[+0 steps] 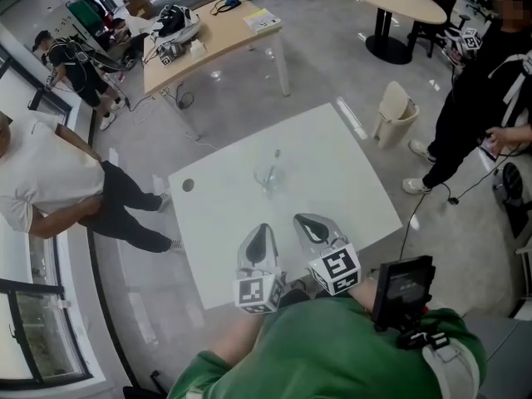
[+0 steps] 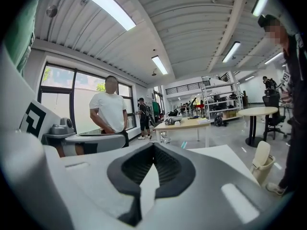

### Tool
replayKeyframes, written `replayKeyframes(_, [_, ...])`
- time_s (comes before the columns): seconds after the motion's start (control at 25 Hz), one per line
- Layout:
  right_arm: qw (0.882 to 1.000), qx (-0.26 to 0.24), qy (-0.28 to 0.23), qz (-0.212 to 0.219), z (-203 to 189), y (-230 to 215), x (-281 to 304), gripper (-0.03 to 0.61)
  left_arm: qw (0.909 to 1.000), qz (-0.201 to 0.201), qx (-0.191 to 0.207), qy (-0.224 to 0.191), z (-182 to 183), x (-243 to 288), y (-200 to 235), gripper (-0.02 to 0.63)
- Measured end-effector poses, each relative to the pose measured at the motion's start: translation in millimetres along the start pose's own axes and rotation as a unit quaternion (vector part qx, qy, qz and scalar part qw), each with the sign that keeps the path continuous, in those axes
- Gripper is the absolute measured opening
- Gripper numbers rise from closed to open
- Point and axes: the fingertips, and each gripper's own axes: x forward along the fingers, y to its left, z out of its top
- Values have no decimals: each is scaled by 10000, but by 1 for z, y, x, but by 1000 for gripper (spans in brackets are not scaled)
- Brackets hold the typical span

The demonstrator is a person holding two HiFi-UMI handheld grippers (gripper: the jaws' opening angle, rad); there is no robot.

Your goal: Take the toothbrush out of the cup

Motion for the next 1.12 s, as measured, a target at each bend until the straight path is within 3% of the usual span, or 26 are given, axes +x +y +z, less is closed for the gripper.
replayKeyframes(0.68, [9971, 529, 373, -393, -24, -62, 97, 3, 9985, -147, -256, 458, -27, 76, 61, 5])
replayKeyframes(1.12, [9918, 811, 879, -459, -62, -84, 149, 11, 9959, -100, -415, 800, -54, 91, 88, 5])
